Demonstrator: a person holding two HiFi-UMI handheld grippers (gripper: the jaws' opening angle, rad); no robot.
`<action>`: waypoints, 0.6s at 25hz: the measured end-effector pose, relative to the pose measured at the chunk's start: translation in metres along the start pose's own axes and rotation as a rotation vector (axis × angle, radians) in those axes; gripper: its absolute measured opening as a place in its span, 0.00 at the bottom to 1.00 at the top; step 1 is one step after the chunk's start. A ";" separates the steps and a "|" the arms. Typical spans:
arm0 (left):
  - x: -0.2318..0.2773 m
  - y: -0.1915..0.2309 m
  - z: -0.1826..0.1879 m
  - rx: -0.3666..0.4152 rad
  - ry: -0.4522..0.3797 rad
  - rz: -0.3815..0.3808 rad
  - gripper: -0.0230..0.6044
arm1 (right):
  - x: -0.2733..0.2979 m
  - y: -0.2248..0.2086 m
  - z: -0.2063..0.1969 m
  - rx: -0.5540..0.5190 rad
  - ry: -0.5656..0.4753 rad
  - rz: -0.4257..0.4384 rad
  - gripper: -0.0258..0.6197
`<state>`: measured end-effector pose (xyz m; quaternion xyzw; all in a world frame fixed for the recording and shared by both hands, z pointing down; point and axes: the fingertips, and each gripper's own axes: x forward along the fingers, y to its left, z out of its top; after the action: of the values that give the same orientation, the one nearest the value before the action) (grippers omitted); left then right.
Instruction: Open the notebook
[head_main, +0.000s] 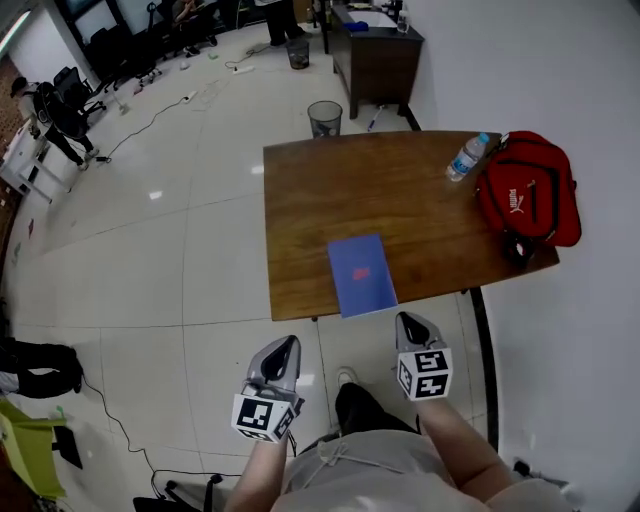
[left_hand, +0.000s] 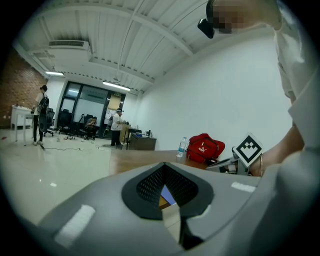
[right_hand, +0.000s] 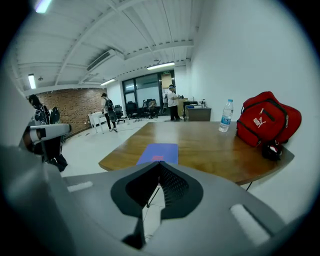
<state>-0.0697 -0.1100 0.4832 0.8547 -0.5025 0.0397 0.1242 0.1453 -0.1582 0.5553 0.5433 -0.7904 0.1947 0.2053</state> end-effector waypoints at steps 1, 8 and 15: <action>0.014 0.003 -0.005 -0.006 0.016 -0.006 0.04 | 0.015 -0.008 -0.004 0.011 0.027 0.005 0.06; 0.082 0.021 -0.034 -0.056 0.095 -0.031 0.04 | 0.083 -0.043 -0.032 0.042 0.172 0.032 0.14; 0.100 0.022 -0.055 -0.088 0.155 -0.026 0.04 | 0.103 -0.050 -0.068 0.103 0.265 0.030 0.16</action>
<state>-0.0365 -0.1907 0.5596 0.8492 -0.4815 0.0819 0.2007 0.1666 -0.2185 0.6719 0.5109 -0.7534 0.3079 0.2769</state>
